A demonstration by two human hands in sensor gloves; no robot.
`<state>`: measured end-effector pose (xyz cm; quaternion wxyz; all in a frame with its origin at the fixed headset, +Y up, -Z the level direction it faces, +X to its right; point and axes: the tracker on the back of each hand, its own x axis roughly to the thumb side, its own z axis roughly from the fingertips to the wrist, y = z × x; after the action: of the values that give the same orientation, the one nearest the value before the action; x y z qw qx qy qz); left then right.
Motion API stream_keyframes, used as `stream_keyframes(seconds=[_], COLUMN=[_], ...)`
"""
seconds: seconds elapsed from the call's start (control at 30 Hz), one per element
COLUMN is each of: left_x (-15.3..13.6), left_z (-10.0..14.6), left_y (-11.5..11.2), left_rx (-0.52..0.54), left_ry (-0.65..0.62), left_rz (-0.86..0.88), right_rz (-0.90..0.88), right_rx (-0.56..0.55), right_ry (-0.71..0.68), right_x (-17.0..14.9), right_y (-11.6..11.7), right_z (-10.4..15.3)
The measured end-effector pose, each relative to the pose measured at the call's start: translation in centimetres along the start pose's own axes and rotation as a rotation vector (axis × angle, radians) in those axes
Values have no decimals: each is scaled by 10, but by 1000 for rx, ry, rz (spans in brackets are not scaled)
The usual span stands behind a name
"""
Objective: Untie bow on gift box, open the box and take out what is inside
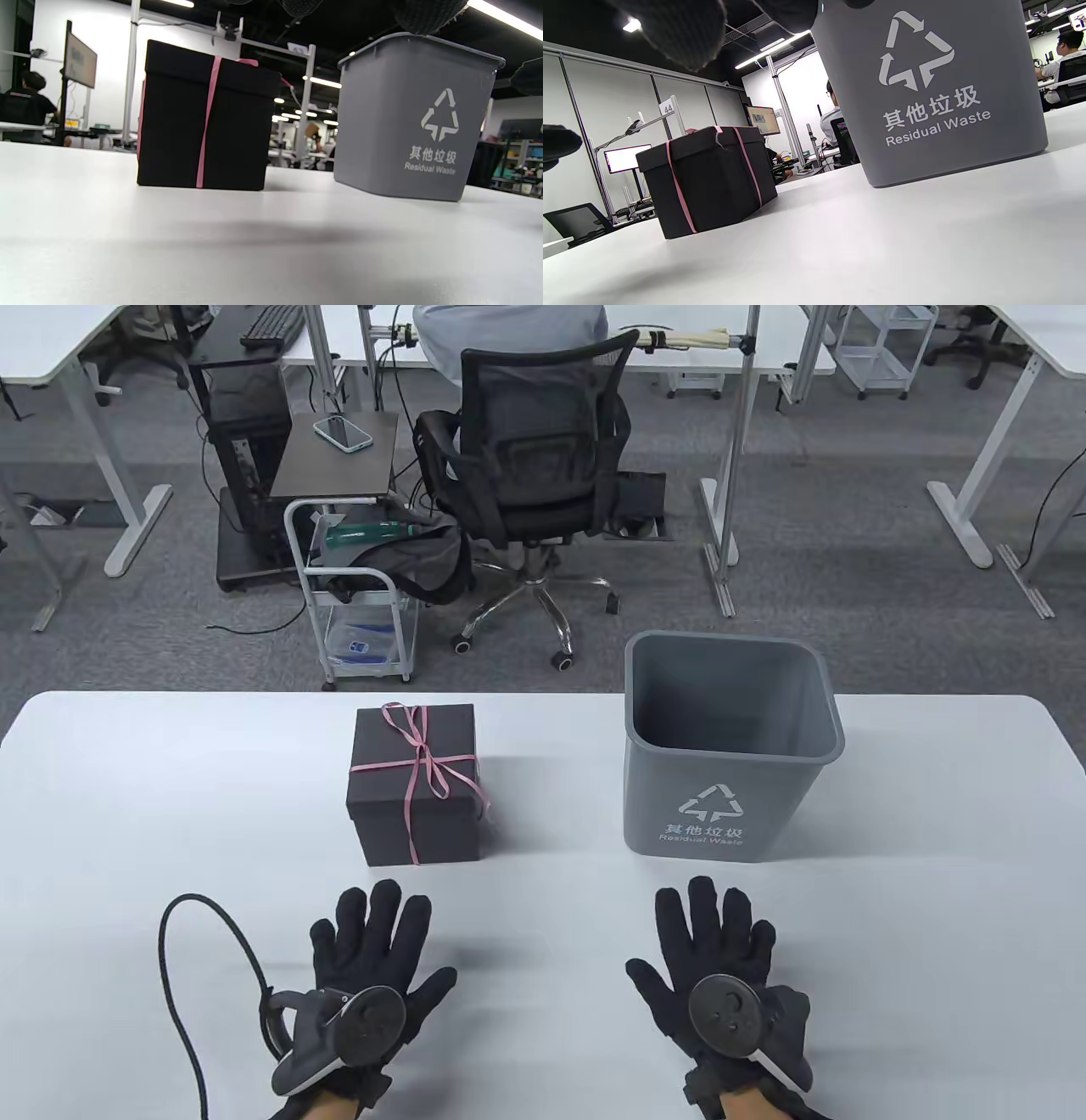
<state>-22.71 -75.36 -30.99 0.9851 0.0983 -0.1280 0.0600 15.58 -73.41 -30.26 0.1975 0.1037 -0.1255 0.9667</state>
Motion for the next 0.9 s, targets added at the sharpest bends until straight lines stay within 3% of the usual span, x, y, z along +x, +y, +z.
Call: stream_keyframes(seconds=[0.7, 0.9], left_x=[-3, -13], left_z=[-6, -40], left_y=[6, 26], left_rx=[70, 128], left_ry=[-10, 8], left_rz=[-4, -62], right_rz=[-36, -60], right_rx=[-15, -31], right_ry=[9, -5], right_x=[-2, 0], right_y=[-5, -8], right_z=[1, 2])
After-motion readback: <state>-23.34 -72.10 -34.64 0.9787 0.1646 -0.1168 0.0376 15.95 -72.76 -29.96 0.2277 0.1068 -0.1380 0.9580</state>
